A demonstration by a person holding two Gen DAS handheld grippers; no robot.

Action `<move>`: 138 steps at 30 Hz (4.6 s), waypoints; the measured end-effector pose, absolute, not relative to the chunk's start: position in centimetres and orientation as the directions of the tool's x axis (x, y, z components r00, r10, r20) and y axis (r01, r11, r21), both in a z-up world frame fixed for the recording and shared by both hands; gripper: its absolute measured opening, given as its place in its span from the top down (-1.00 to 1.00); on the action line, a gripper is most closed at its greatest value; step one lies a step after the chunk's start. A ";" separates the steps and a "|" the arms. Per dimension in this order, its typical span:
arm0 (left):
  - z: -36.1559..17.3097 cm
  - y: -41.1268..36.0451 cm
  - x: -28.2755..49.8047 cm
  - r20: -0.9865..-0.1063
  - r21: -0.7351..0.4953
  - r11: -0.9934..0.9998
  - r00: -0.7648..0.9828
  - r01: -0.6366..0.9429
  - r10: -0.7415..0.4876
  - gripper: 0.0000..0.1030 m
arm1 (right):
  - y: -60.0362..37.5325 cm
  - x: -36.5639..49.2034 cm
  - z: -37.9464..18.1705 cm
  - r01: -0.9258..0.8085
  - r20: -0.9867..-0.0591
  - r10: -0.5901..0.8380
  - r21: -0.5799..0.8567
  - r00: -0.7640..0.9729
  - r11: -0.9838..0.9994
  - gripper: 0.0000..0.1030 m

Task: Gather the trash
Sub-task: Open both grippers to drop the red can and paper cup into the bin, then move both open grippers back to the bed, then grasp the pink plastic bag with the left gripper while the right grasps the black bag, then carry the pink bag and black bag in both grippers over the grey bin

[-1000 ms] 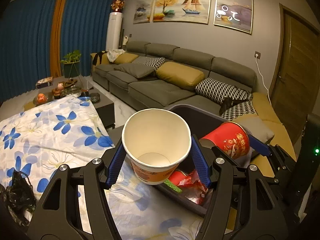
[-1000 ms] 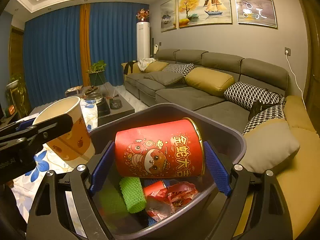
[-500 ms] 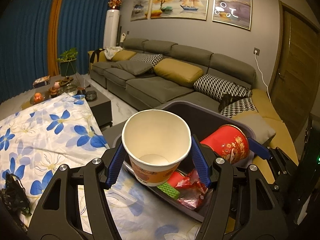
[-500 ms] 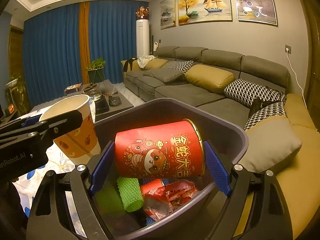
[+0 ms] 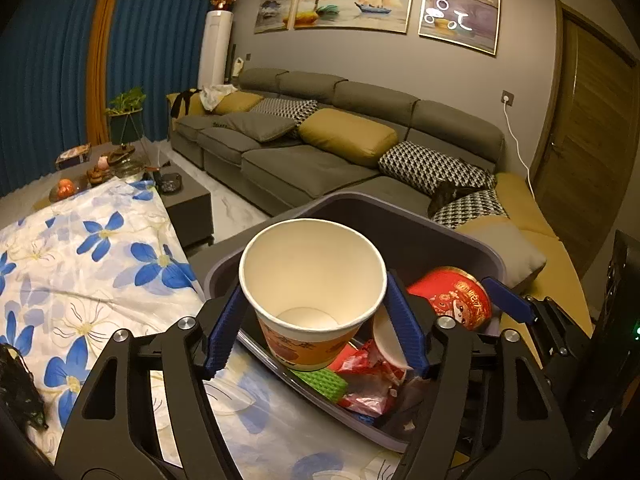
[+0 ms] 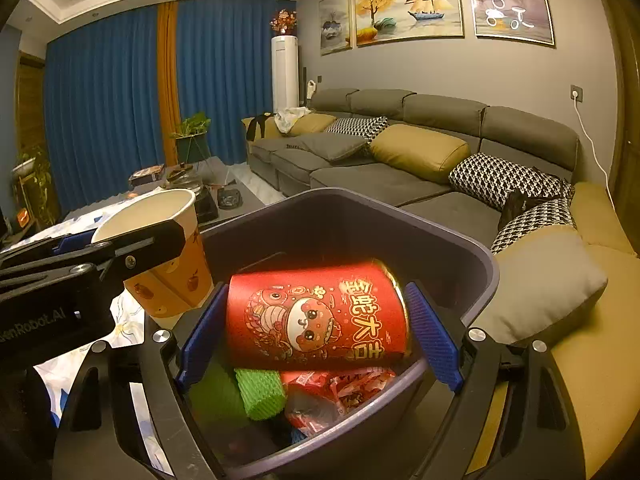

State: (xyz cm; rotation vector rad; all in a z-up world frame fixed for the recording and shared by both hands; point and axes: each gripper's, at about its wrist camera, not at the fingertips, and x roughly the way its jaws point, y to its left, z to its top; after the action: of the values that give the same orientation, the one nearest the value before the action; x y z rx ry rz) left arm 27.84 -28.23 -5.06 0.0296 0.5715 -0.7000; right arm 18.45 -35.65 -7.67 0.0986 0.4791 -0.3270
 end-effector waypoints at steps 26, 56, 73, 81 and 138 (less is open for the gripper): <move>-3.3 -6.9 20.0 -0.441 -0.086 0.975 0.869 0.205 -0.222 -0.74 | -28.0 12.0 -3.4 0.219 -0.309 -0.185 0.079 0.933 0.972 -0.89; -6.2 11.5 18.2 -0.448 -0.115 0.969 0.882 -0.218 0.145 -0.74 | -0.9 21.4 -8.6 -0.236 -0.527 0.165 -0.071 0.834 0.969 0.22; -8.4 9.4 22.3 -0.585 -0.163 0.981 0.811 -0.104 -0.011 -0.32 | -3.9 20.4 -7.5 -0.199 -0.492 0.149 -0.049 0.858 0.979 0.98; -10.8 9.6 25.8 -0.682 -0.207 0.973 0.729 -0.105 -0.066 0.29 | -6.0 19.4 -6.7 -0.185 -0.473 0.149 -0.031 0.868 0.982 0.98; 0.0 -15.7 20.9 -0.421 -0.118 0.883 0.783 0.453 -0.458 0.88 | -25.9 14.0 0.0 0.159 -0.327 -0.160 -0.033 0.931 0.987 0.98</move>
State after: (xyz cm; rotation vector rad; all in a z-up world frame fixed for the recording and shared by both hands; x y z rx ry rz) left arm 20.91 -15.68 -0.02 -0.0102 0.4570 -0.4919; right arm 13.97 -25.89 -0.01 -0.0057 0.3356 -0.1633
